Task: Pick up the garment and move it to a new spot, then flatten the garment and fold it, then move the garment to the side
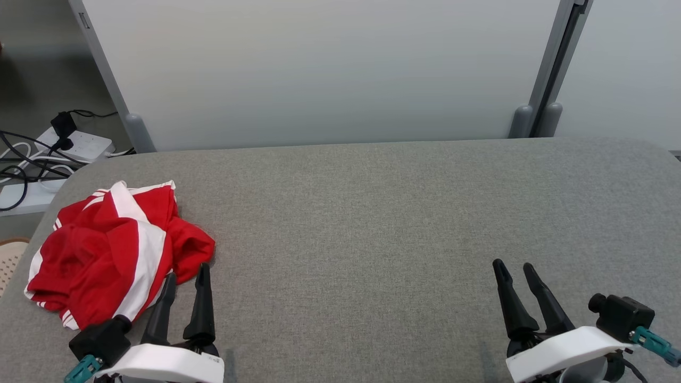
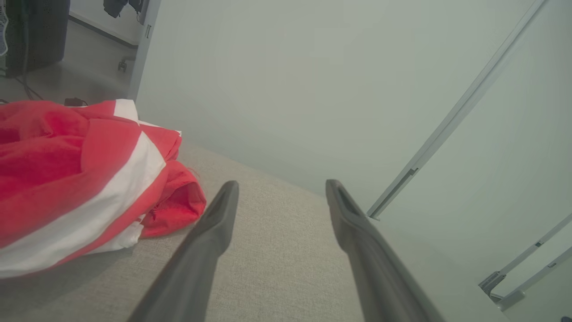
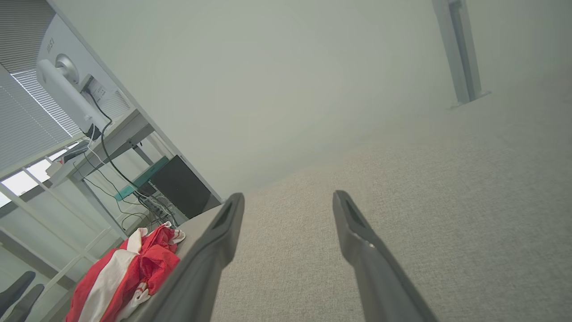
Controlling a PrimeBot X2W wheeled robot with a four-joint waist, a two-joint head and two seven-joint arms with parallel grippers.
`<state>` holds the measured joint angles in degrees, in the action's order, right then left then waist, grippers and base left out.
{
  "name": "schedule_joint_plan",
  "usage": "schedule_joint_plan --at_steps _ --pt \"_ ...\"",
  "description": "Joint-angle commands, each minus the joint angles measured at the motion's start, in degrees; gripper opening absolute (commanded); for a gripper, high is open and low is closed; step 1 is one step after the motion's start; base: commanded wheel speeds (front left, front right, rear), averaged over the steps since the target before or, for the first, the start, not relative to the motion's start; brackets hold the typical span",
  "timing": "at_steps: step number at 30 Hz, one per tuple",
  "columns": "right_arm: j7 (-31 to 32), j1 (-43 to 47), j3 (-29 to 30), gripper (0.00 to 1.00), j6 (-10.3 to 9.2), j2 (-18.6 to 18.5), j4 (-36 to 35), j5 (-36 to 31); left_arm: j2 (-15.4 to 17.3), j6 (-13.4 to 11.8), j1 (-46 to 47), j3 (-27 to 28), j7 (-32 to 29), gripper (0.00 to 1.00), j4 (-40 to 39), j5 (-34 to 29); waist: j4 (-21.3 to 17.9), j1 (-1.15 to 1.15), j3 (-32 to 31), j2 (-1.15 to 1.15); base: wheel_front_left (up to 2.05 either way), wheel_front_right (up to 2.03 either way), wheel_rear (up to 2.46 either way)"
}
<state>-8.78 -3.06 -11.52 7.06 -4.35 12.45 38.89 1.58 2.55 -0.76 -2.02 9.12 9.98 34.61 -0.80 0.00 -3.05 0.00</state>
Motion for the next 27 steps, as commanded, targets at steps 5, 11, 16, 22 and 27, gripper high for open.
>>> schedule_joint_plan --at_steps 5,11,16,22,27 --pt "-1.89 -2.77 -0.54 1.00 0.37 -0.69 -2.40 -4.12 1.01 -1.11 2.95 0.92 1.49 1.00 -1.22 -4.33 0.06 0.00 -0.26 0.00 0.00 0.00 0.00" --pt "-2.90 -2.85 0.30 1.00 0.39 -0.91 -2.73 -8.34 1.08 -1.49 3.17 0.64 2.52 1.00 -0.52 -8.13 0.16 0.00 -0.44 0.00 0.00 0.00 0.00" --pt "-3.74 -2.95 0.05 1.00 0.40 -0.94 -3.29 -11.63 1.13 -1.88 3.34 0.57 3.37 1.00 -0.30 -11.26 0.18 0.00 -0.56 0.00 0.00 0.00 0.00" --pt "-4.74 -3.18 -0.56 1.00 0.41 -0.94 -3.92 -15.47 1.20 -2.58 3.39 0.29 4.38 1.00 -0.66 -14.84 0.10 0.00 -0.85 0.00 0.00 0.00 0.00" --pt "-5.58 -3.29 -0.35 1.00 0.42 -1.04 -4.38 -18.34 1.26 -2.76 3.52 0.10 5.24 1.00 -0.46 -17.78 0.06 0.00 -1.06 0.00 0.00 0.00 0.00"
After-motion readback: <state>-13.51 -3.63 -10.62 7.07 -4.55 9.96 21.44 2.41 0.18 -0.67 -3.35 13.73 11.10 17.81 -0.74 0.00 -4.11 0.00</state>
